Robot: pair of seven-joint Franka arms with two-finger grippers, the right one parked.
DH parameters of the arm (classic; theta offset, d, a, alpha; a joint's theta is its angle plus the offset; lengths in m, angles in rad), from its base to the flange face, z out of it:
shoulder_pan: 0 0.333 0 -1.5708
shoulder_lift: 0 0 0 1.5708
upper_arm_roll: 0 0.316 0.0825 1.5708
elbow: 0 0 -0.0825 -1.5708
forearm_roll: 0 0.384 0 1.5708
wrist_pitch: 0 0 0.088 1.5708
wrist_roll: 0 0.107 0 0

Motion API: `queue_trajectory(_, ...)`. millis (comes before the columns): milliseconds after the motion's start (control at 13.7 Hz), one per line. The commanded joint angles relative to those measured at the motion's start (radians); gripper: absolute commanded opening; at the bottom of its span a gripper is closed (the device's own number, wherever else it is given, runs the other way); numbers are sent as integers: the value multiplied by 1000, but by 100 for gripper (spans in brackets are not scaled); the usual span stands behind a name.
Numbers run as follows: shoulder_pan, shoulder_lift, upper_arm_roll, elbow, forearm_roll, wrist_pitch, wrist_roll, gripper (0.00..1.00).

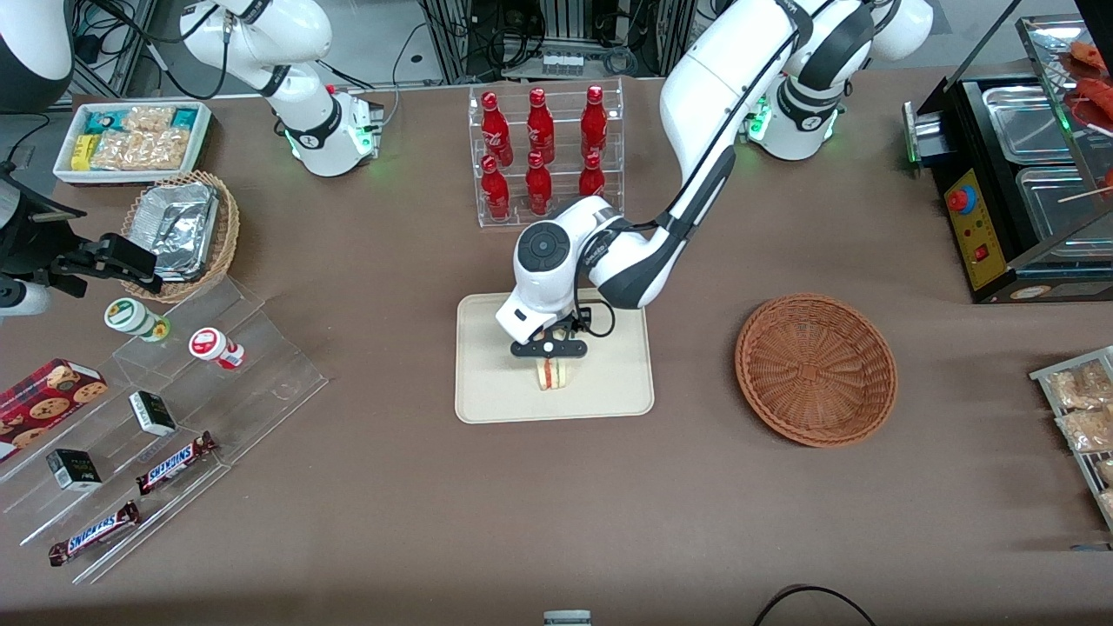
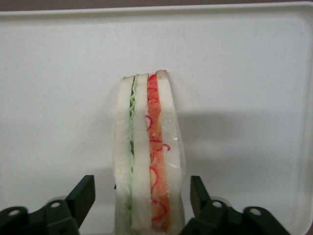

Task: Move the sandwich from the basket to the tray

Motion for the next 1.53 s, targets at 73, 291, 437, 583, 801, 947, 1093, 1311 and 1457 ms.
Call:
queue_trajectory(73,-7,-54,6,19,17,-71,-31,100)
queue_trajectory(291,4,-138,41,18,17,-188,-26,100)
queue_trajectory(437,2,-192,89,13,16,-235,-29,100)
queue_trajectory(583,11,-255,136,10,14,-304,-17,100)
queue_trajectory(801,86,-342,158,7,2,-381,-12,100)
queue_trajectory(947,140,-390,158,7,0,-422,-12,100)
queue_trajectory(1093,197,-422,158,1,3,-457,10,100)
queue_trajectory(1311,309,-485,158,-7,-1,-532,185,100)
queue_trajectory(1457,382,-537,158,-31,-24,-566,321,100)
